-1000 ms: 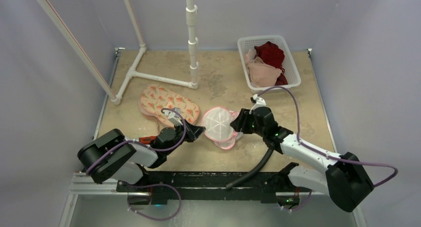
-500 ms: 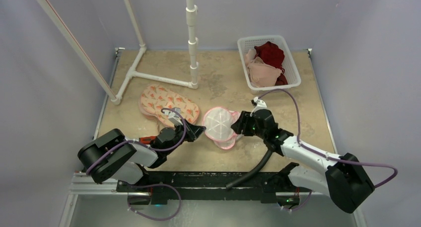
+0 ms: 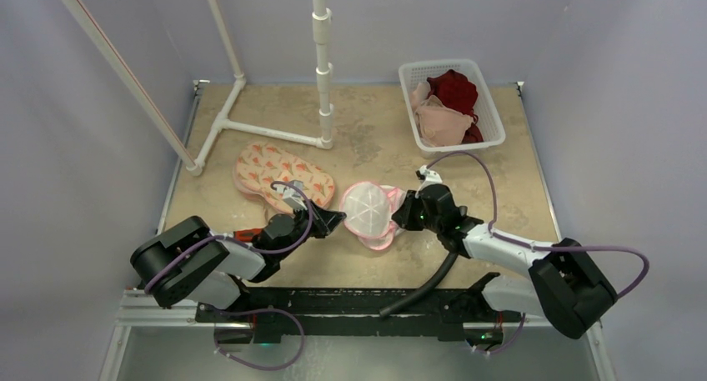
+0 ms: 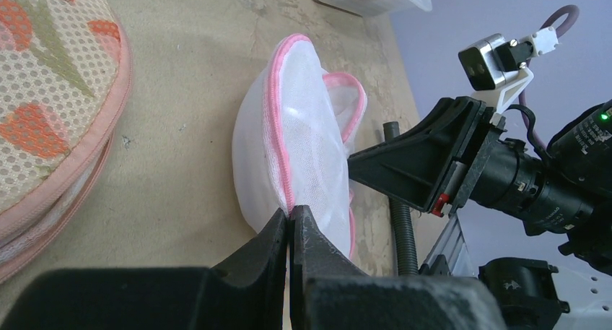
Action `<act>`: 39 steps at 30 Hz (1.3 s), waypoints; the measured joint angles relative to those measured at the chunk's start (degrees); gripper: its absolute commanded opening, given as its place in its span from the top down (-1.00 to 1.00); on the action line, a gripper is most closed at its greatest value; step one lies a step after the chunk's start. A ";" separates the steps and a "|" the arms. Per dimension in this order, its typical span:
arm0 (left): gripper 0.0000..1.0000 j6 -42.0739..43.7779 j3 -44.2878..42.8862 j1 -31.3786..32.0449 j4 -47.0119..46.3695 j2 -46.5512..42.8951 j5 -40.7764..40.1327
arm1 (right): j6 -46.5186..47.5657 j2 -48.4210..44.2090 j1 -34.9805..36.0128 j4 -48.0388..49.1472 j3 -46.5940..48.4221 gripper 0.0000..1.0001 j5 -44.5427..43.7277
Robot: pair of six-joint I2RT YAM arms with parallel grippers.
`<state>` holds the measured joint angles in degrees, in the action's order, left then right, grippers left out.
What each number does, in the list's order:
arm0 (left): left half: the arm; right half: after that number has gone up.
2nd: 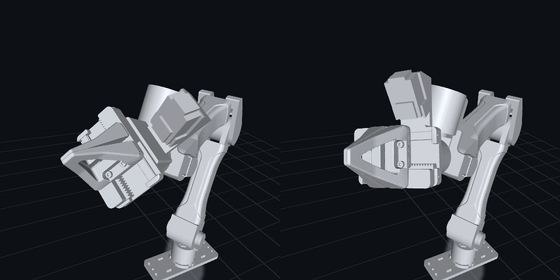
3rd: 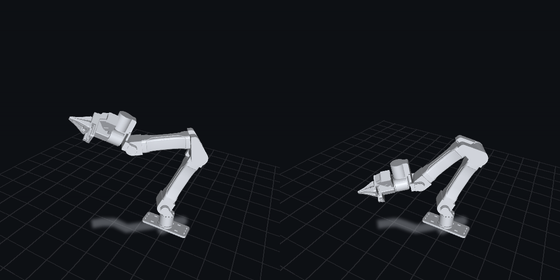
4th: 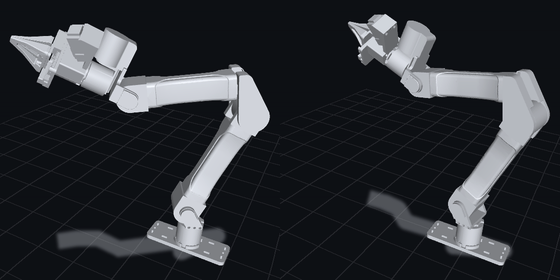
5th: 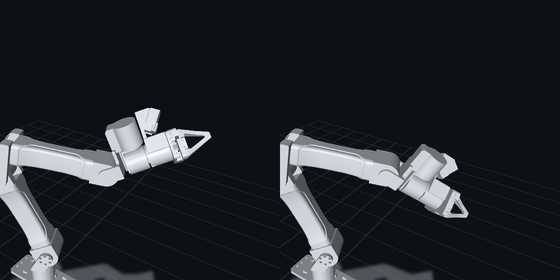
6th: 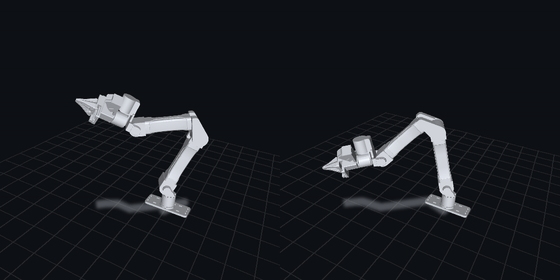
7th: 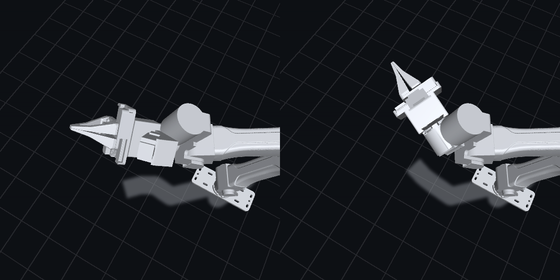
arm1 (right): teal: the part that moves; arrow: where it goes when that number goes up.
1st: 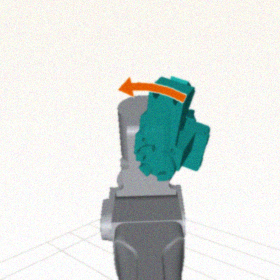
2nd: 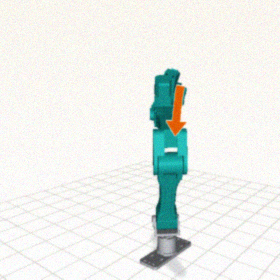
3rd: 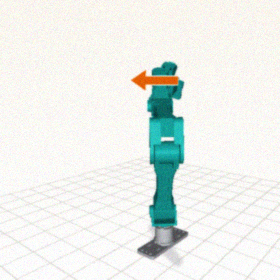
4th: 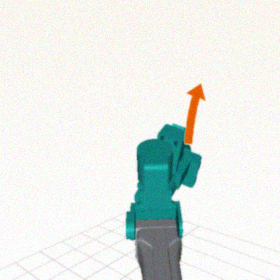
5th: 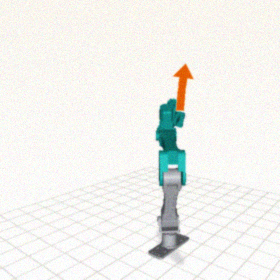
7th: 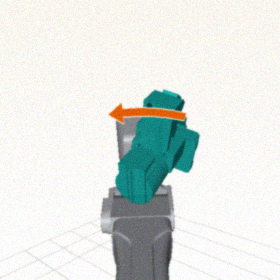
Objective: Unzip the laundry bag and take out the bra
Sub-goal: Close the laundry bag at the center of the board.
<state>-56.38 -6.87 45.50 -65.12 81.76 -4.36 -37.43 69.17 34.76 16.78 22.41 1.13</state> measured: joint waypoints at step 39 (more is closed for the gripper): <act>0.52 0.46 0.00 0.00 -0.52 0.48 1.20 | 1.92 1.36 0.00 -0.96 1.42 1.00 0.96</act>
<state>-55.92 -6.87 45.50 -65.65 82.24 -3.16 -35.51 70.52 34.76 15.81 23.83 2.09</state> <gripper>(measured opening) 0.023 0.039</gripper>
